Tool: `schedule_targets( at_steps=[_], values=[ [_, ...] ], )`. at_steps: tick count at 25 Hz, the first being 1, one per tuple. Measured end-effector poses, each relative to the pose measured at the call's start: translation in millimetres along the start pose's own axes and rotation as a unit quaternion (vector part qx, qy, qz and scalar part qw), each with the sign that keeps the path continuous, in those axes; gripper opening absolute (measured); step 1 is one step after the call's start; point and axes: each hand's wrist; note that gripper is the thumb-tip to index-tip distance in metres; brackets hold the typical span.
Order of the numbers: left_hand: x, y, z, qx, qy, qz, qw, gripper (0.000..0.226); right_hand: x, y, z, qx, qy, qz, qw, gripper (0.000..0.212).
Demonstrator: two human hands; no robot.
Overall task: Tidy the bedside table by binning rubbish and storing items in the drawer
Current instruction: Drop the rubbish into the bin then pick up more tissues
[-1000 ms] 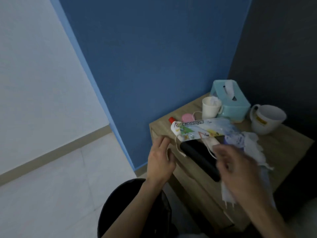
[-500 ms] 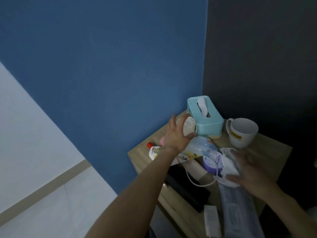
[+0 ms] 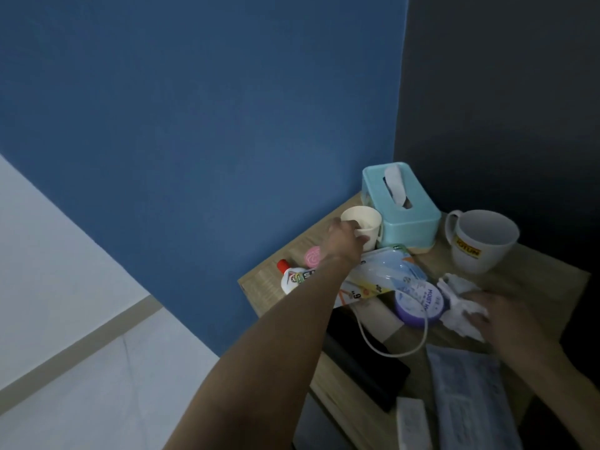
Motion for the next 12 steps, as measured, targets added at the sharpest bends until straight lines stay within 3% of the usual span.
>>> schedule_targets(
  at_steps=[3,6,12],
  values=[
    [-0.3,6.6,8.7,-0.039,0.026,-0.016,0.999,0.032,15.6,9.9,18.3,-0.062,0.001,0.010,0.998,0.034],
    [3.9,27.7,27.1,-0.082,0.039,-0.032,0.995,0.031,50.4,21.8,26.8,-0.159,0.025,0.088,0.983,0.029],
    [55.9,110.5,85.1,-0.166,0.061,-0.014,0.984,0.029,152.5,29.5,-9.9,-0.151,-0.025,0.247,0.957,0.025]
  ],
)
Point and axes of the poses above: each hand's wrist, its own y-axis away from the middle knuckle, its own z-axis out of the back of the hand, x = y × z
